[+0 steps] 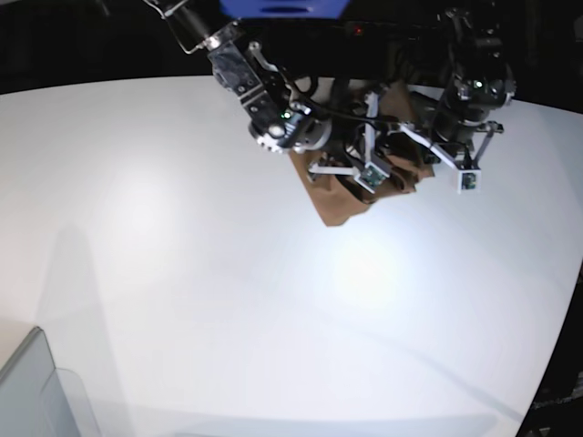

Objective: Layout the t-shirt on the table in an organized manner, then fold the t-shirt properly
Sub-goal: 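Grasp the folded bundle with both grippers and lift it, then fold the bundle over on itself with both grippers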

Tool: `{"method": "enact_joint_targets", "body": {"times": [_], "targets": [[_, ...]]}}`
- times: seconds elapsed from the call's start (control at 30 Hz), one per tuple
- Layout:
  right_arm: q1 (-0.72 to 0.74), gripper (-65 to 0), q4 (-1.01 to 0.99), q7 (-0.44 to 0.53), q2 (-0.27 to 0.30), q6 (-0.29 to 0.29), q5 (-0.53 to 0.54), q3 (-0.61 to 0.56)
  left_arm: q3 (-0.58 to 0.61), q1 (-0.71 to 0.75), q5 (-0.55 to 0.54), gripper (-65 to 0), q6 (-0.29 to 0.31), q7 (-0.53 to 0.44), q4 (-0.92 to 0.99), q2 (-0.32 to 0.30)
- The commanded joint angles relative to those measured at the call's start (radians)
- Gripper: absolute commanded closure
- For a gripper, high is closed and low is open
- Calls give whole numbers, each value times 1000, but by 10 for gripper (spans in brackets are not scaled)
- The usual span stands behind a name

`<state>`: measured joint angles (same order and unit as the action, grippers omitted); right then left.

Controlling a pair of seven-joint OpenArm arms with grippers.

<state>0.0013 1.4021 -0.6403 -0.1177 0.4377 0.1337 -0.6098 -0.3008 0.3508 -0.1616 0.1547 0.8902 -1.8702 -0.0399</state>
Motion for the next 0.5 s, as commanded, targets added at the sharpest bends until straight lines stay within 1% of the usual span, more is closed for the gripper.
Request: {"method": "enact_joint_targets", "body": {"times": [0.0, 0.07, 0.3, 0.4, 0.47], "targets": [[16, 0, 18, 18, -20, 8, 13, -3, -4, 15, 3, 0, -2, -4, -16, -4], [16, 0, 18, 18, -18, 8, 13, -3, -5, 24, 0, 0, -2, -4, -19, -4], [16, 0, 7, 18, -17, 8, 13, -8, -71, 55, -2, 0, -2, -4, -102, 1], [16, -4, 3, 18, -17, 8, 13, -9, -114, 63, -2, 0, 0, 33, -116, -4], [16, -57, 4, 15, -17, 8, 13, -9, -148, 60, -3, 0, 0, 53, -119, -4]]}}
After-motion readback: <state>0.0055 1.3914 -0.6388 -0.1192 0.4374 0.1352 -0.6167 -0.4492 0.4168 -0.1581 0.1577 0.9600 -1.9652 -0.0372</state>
